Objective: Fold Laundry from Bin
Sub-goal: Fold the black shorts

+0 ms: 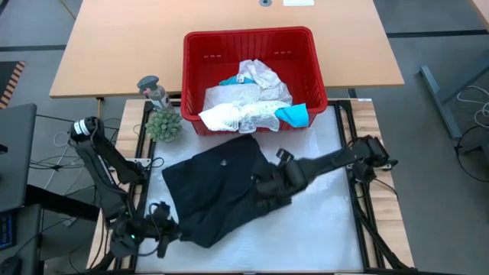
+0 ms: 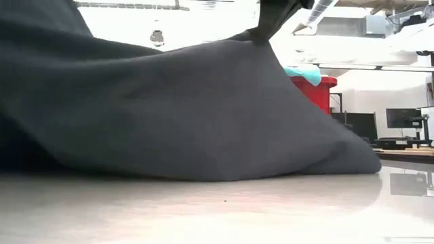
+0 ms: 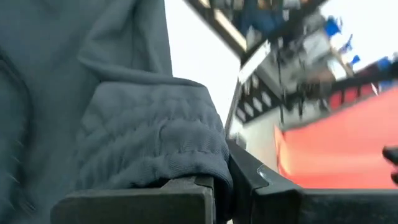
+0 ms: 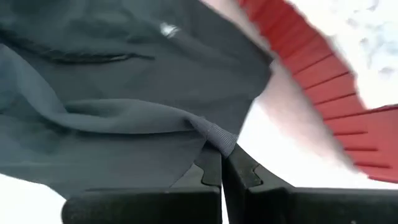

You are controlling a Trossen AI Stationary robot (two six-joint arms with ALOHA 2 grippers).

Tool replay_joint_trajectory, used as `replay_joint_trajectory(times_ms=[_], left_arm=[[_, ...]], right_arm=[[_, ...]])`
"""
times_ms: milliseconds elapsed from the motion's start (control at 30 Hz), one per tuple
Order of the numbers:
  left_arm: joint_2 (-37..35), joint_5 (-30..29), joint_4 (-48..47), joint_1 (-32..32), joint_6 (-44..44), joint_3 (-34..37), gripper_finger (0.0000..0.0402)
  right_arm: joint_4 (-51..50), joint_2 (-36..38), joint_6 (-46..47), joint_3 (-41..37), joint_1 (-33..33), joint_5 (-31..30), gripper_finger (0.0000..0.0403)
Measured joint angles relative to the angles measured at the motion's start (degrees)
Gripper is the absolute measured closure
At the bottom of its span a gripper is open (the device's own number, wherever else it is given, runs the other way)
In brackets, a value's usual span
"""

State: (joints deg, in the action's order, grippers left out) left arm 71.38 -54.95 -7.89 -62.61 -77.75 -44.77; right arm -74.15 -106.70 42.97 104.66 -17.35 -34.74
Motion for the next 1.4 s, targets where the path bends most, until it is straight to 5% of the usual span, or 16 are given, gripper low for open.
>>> replay_joint_trajectory(times_ms=[167, 600, 800, 933, 1100, 1400], left_arm=[[-6.06, -7.81, -9.31, 0.02, 0.28, 0.00, 0.0400], [-10.75, -6.73, -40.49, 0.09, -23.00, 0.00, 0.0400], [-10.74, -3.22, -55.98, 0.09, -38.28, 0.00, 0.0400], [-10.74, 4.28, -65.67, 0.09, -46.27, 0.00, 0.0400], [-10.72, 12.28, -74.05, 0.09, -50.47, 0.00, 0.0400], [-10.76, 15.31, -81.84, 0.24, -50.25, 0.50, 0.0400]], right_arm=[[4.21, 0.61, -6.87, 0.00, 4.96, 0.31, 0.0384], [13.15, 0.61, -15.12, -0.02, 17.70, 1.90, 0.0384], [21.78, 0.59, -19.48, -0.02, 22.18, 6.42, 0.0384], [24.42, 0.57, -20.41, -0.04, 24.14, 7.71, 0.0384], [26.97, -0.45, -22.50, -0.06, 26.11, 8.27, 0.0384], [30.33, -5.81, -25.06, -0.21, 27.98, 9.76, 0.0384]])
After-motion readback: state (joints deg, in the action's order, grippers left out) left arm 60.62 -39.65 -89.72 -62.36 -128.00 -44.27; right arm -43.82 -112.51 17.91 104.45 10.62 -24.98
